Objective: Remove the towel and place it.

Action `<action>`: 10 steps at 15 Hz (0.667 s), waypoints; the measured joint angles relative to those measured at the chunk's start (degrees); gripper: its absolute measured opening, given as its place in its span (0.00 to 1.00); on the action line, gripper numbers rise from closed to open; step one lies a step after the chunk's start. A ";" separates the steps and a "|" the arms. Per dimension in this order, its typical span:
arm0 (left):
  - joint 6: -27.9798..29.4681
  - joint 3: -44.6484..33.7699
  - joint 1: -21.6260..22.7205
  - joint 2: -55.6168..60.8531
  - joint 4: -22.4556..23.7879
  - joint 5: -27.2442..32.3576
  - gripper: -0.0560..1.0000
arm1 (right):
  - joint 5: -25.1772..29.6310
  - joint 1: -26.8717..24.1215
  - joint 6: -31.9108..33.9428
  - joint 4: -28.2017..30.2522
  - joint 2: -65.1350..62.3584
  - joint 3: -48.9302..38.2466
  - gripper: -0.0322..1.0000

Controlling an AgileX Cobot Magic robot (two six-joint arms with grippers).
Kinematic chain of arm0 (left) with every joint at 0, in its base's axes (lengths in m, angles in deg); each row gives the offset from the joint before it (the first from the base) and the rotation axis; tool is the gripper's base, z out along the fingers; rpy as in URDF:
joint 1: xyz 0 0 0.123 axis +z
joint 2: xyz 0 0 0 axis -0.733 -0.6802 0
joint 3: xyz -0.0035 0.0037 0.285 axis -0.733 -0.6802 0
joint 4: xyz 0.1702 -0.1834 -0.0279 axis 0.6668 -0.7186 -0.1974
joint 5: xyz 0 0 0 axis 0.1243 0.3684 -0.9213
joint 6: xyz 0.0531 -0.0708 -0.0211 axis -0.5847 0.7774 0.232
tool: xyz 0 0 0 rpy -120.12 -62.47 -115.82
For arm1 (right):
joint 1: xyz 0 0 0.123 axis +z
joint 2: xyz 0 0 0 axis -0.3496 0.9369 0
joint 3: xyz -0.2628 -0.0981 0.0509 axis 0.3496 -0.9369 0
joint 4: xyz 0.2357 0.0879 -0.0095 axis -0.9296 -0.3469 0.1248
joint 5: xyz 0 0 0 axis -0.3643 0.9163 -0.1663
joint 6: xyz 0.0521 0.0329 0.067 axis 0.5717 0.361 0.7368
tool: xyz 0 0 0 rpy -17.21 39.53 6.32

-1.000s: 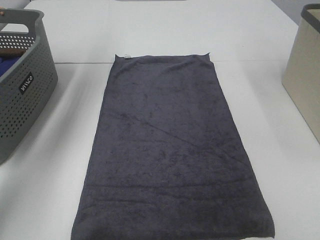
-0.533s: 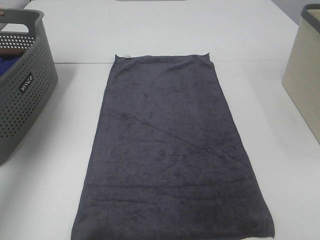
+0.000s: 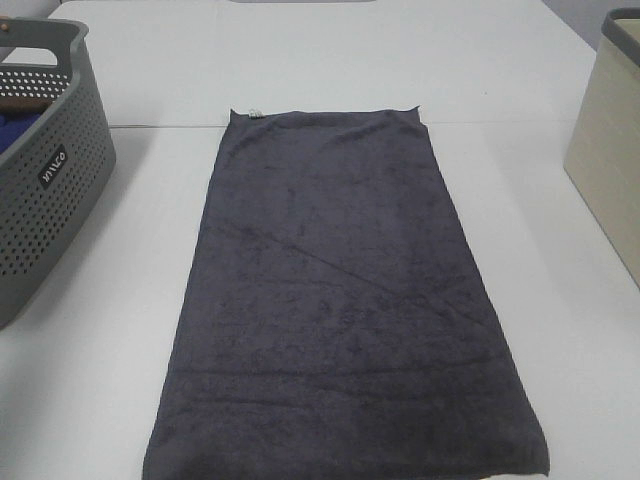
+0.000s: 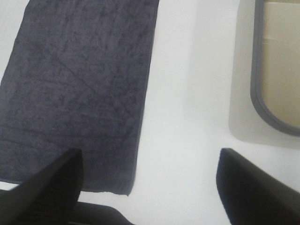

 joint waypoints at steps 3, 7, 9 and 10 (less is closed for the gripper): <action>0.23 -7.73 0.00 17.65 3.04 -0.23 0.82 | 0.06 0.00 0.06 2.29 -18.74 -14.73 0.76; 0.23 -13.29 0.00 29.45 2.81 -0.52 0.82 | -1.09 0.00 0.06 3.21 -31.46 -23.20 0.76; 0.23 -20.11 0.00 38.73 2.35 0.46 0.82 | -3.72 0.00 -0.17 3.32 -40.74 -29.56 0.76; 0.17 -22.63 0.00 41.25 2.35 0.63 0.82 | -4.41 0.00 -0.63 3.38 -43.20 -31.46 0.76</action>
